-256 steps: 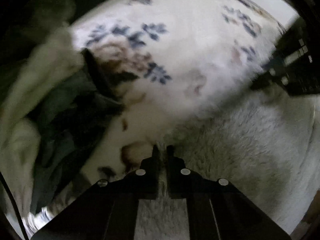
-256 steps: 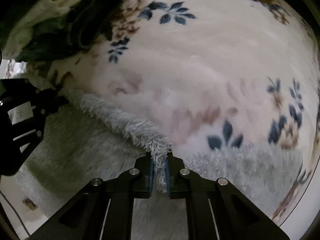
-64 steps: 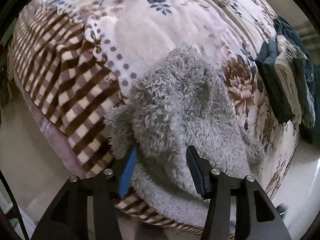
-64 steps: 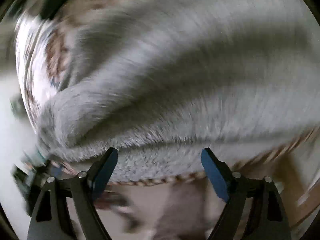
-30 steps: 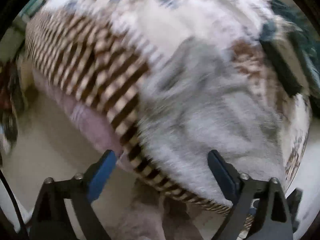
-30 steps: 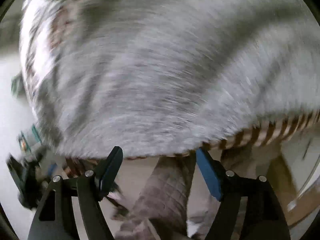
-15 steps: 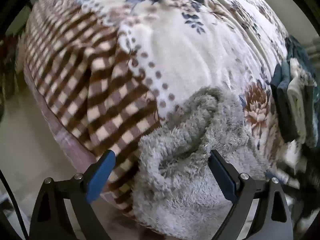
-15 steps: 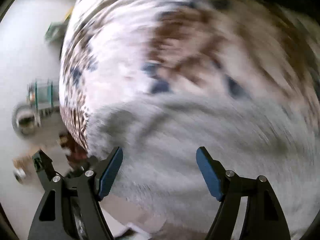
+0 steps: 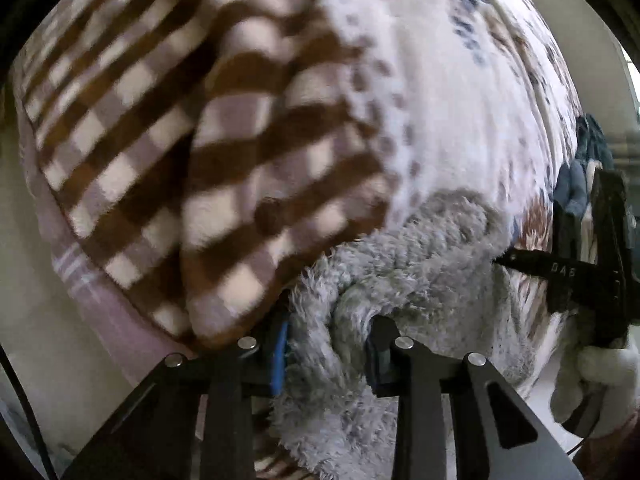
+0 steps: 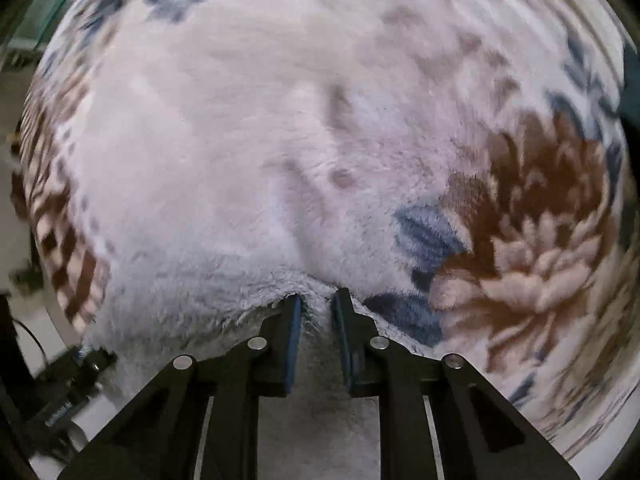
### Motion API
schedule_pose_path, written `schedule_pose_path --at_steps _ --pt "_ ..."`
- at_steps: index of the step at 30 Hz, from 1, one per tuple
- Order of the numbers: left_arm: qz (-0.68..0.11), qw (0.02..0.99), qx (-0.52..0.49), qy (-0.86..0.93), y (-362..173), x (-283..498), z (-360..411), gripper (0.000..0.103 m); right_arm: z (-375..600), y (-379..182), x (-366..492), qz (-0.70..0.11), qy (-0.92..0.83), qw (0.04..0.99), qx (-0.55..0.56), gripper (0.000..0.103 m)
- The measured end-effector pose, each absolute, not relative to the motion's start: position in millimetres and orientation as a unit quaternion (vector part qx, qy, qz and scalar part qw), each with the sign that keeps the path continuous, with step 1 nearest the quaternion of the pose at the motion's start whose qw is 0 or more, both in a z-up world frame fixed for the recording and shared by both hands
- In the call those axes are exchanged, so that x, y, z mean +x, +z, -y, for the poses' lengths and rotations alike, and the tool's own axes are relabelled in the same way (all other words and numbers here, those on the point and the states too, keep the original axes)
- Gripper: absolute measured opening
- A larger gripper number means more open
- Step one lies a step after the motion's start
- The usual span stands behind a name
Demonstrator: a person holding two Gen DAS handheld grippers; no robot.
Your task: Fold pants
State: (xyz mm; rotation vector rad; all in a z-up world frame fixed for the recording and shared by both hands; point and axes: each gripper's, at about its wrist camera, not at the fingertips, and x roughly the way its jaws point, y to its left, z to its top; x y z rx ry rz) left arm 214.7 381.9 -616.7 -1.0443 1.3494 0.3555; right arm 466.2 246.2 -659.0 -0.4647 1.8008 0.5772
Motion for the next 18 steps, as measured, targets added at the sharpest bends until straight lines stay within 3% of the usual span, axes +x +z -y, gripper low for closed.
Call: schedule_pose_path --at_steps 3,5,6,7,8,9,10,11,15,18 --pt "-0.602 0.654 -0.436 0.143 -604.4 224.2 -376.2 0.031 -252.0 -658.0 471.7 -0.77 0.245 0.556 -0.193 0.019" --pt "-0.619 0.651 -0.416 0.142 -588.3 231.3 -367.1 0.042 -240.8 -644.9 481.5 -0.788 0.255 0.545 -0.131 0.022" --pt "-0.631 0.645 -0.408 0.14 -581.9 235.3 -362.3 0.056 -228.1 -635.5 484.7 -0.791 0.26 0.545 -0.097 0.039" --pt "-0.641 0.642 -0.4 0.127 -571.8 239.1 -353.3 0.06 -211.0 -623.3 489.1 -0.791 0.265 0.548 -0.058 0.067" --pt "-0.647 0.644 -0.391 0.117 -564.7 243.4 -347.5 0.06 -189.8 -609.7 494.3 -0.788 0.269 0.554 -0.017 0.079" --pt "-0.654 0.65 -0.37 0.112 -555.0 248.8 -339.2 0.067 -169.7 -599.3 497.5 -0.783 0.269 0.56 0.013 0.088" --pt "-0.658 0.663 -0.341 0.106 -541.0 255.1 -327.8 0.079 -145.4 -588.0 501.4 -0.779 0.263 0.568 0.043 0.088" --pt "-0.658 0.673 -0.322 0.104 -531.1 259.2 -320.4 0.083 -116.7 -578.4 504.7 -0.776 0.248 0.576 0.068 0.088" --pt "-0.643 0.709 -0.276 0.088 -501.7 289.6 -285.7 0.09 12.7 -560.4 506.4 -0.764 0.149 0.61 0.147 0.088" --pt "-0.65 0.691 -0.313 0.047 -513.3 317.4 -259.6 0.091 82.8 -574.6 490.9 -0.768 0.104 0.601 0.197 0.088"
